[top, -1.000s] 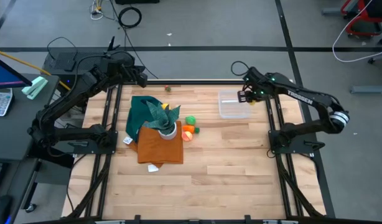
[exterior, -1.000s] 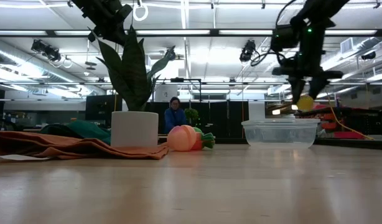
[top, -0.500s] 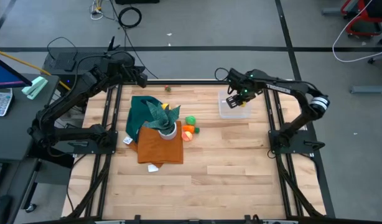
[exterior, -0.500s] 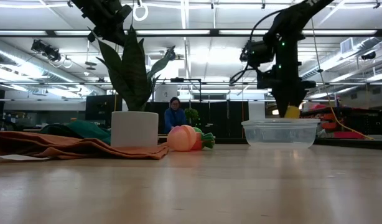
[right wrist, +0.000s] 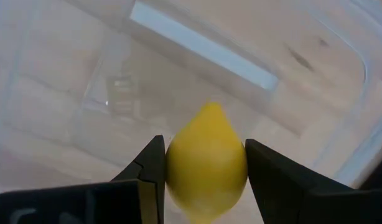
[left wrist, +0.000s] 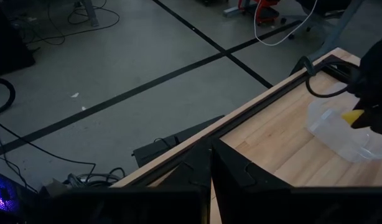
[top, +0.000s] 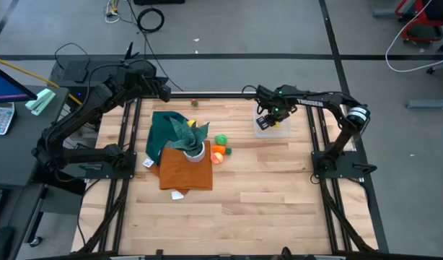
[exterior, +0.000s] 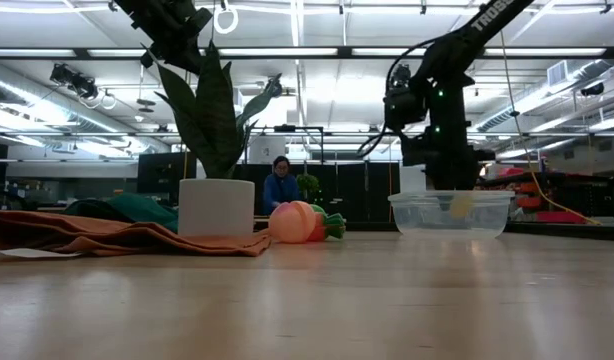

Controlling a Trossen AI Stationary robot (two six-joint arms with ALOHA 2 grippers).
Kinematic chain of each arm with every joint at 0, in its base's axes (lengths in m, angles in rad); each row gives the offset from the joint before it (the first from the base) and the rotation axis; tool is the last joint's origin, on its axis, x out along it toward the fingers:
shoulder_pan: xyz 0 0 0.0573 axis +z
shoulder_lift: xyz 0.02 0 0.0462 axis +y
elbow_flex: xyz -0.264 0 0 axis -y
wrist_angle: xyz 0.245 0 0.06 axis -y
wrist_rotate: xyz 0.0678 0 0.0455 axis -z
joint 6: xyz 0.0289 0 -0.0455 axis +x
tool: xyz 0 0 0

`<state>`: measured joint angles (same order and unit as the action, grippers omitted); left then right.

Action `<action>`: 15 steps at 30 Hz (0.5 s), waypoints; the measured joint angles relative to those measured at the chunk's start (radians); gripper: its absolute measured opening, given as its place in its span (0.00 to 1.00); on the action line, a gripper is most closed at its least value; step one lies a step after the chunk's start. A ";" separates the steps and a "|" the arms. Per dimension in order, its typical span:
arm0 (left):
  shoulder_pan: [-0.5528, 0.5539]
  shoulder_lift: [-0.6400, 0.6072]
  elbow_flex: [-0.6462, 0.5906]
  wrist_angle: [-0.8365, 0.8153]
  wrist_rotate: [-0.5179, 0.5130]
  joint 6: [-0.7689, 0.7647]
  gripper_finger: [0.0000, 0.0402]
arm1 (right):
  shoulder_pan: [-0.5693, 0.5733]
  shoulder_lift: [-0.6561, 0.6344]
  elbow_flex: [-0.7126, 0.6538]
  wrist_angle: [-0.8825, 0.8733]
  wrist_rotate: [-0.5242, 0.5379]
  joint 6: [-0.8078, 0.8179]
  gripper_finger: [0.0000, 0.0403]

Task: Pick and placing Produce into tupperware
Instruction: Put the right lemon into the transparent bin

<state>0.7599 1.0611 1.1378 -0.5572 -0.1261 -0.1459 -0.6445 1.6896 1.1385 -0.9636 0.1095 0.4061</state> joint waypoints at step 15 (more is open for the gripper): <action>0.000 0.000 0.000 -0.001 0.000 0.000 0.06 | 0.000 0.077 0.000 0.060 -0.021 0.012 0.32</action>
<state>0.7597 1.0611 1.1378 -0.5579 -0.1261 -0.1459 -0.6445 1.7668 1.1385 -0.9035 0.0887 0.4183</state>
